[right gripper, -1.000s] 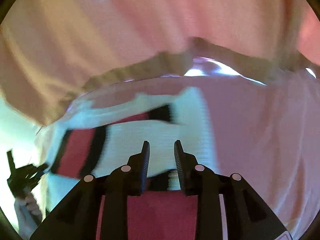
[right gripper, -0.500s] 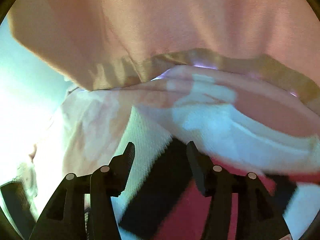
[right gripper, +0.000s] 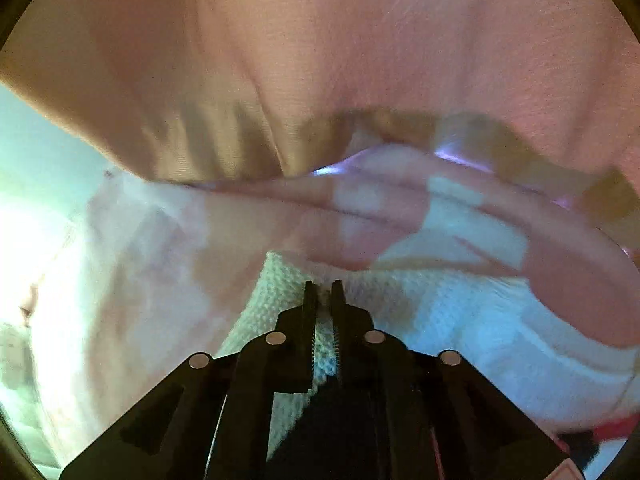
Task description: Fold small clothes
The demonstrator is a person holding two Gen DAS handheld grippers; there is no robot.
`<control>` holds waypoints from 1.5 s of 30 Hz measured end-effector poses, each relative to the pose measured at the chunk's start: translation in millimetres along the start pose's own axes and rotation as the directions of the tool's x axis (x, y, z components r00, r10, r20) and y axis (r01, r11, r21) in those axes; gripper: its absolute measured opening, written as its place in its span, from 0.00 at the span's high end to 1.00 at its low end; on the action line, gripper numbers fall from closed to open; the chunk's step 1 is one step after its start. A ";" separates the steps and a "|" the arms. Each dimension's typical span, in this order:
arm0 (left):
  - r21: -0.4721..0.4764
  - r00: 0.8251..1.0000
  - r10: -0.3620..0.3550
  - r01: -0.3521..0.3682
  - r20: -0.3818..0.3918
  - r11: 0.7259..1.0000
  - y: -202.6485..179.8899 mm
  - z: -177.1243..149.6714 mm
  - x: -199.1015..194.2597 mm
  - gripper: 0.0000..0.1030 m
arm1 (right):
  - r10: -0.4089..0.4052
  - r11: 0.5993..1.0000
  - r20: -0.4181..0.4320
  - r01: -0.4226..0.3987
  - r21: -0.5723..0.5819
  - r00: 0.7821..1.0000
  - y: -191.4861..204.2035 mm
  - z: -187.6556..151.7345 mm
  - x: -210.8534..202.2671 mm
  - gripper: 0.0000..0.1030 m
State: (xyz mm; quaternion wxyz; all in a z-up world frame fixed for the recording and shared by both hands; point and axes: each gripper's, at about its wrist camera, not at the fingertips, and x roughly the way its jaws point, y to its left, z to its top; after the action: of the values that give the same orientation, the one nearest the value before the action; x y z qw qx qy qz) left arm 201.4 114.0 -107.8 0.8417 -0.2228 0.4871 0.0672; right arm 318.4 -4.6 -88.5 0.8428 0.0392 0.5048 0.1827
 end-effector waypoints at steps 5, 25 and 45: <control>-0.021 0.998 -0.058 0.059 0.013 0.998 -2.2 -8.5 -31.9 0.66 | -0.074 0.994 0.150 0.061 0.090 0.986 -75.7 -47.2 -128.3 0.39; -0.029 0.977 -0.211 0.212 0.024 0.977 -18.4 53.2 31.8 0.17 | -0.099 0.821 0.092 0.029 0.570 0.991 -335.3 -191.0 -182.7 0.28; 0.039 0.975 -0.203 0.200 0.086 0.979 -16.3 42.9 -28.6 0.53 | -0.225 0.862 0.111 0.145 0.486 0.968 -295.0 -202.8 -261.3 0.55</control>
State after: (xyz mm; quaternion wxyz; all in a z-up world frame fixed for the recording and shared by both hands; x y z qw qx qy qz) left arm 225.8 121.4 -60.1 0.8684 -0.2552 0.4249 -0.0157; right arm 111.5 -393.7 -42.6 0.8597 0.2101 0.4645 -0.0320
